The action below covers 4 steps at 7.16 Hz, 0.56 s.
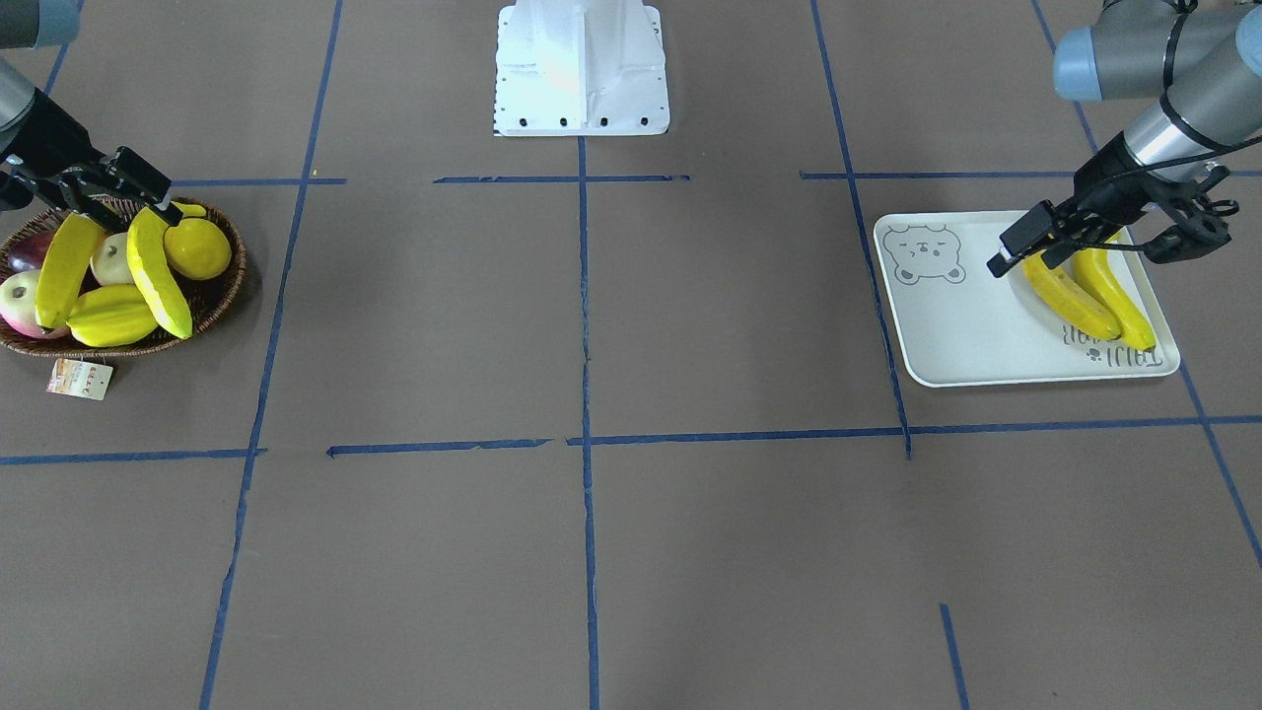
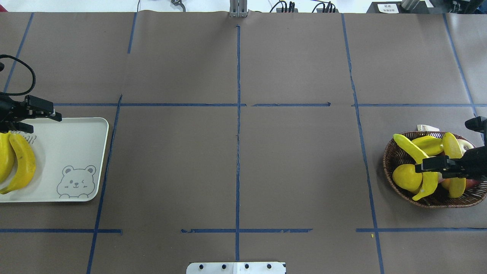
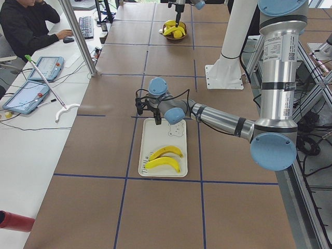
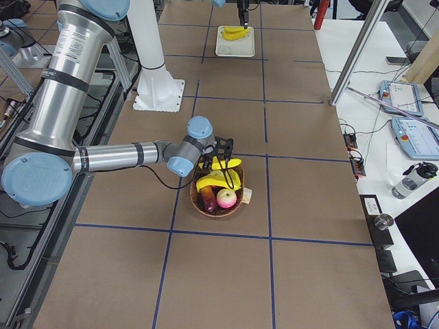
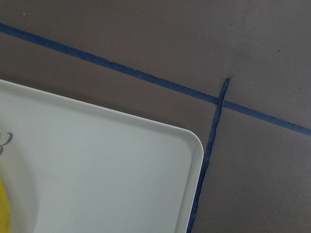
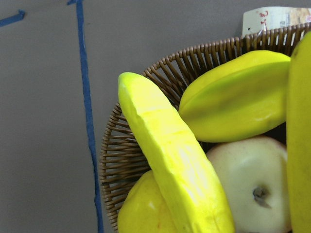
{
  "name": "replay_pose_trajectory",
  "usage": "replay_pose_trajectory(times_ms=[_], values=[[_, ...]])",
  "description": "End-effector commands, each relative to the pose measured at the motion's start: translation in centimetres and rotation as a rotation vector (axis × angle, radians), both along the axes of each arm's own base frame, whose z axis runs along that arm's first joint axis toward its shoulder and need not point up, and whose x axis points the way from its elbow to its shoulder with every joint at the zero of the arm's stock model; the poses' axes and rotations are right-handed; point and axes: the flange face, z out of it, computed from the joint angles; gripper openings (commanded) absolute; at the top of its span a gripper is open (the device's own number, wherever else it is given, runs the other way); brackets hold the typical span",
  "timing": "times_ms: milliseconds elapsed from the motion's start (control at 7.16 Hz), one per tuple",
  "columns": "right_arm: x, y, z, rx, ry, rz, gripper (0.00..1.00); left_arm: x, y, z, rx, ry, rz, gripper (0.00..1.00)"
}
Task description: Transfer all bananas from basket to plate
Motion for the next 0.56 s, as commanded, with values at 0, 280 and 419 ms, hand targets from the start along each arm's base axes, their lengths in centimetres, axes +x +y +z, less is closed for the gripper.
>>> replay_pose_trajectory(times_ms=[0,280,419], values=[[-0.42,0.31,1.19,-0.021,0.006,-0.022,0.99,0.05,0.00,-0.04,0.001,0.000,0.001,1.00],[-0.48,0.34,1.43,-0.024,0.010,-0.024,0.97,-0.02,-0.03,-0.04,0.001,0.000,-0.001,1.00],[-0.48,0.34,1.43,-0.035,0.009,-0.017,0.80,-0.01,-0.04,0.04,-0.001,0.000,-0.001,1.00]])
